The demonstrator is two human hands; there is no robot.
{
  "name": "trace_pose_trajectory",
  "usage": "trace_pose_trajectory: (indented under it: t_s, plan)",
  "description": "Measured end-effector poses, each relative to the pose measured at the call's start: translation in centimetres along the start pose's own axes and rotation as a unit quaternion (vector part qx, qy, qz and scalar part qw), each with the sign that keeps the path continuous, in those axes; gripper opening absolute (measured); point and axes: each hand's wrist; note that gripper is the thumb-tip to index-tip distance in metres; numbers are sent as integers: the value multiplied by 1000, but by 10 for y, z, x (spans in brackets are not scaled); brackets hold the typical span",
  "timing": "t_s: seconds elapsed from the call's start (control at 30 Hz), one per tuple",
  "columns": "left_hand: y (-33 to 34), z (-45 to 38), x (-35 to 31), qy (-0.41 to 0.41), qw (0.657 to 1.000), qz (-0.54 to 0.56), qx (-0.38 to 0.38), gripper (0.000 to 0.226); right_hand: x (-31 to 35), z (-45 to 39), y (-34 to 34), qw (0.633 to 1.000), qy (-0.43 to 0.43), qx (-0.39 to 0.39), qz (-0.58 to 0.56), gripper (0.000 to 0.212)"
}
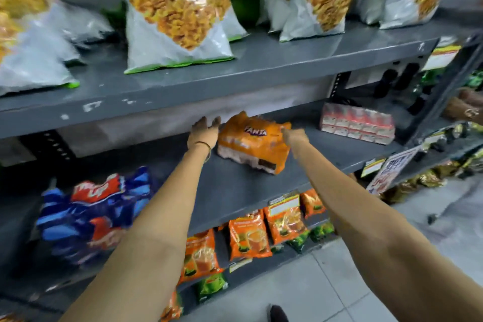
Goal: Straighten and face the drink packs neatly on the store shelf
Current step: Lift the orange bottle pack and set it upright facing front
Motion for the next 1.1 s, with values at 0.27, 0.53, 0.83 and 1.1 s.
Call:
trace_pose_trajectory:
  t_s: [0.27,0.53,0.83,1.1]
  plan:
    - [40,-90,-25,-93,988,-21,123,82,6,-61,-41,946,118,267,-139,42]
    - [66,-89,-16,-188,977,-19,100,50,-3,-104,-26,946,144,259,-131,81]
    - [63,-46,-10,-5,996,80,-33,41,-8,-92,-42,990,-77,109,-36,72]
    - [93,-3,7,-33,987,152,41,77,-58,-85,-62,977,-170,90,89,77]
Point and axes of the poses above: each hand's wrist, its own z-axis away from the middle knuckle, its own y-axis out of the palm, x = y × z, and after that the axes turned 9 degrees about x, right-handed
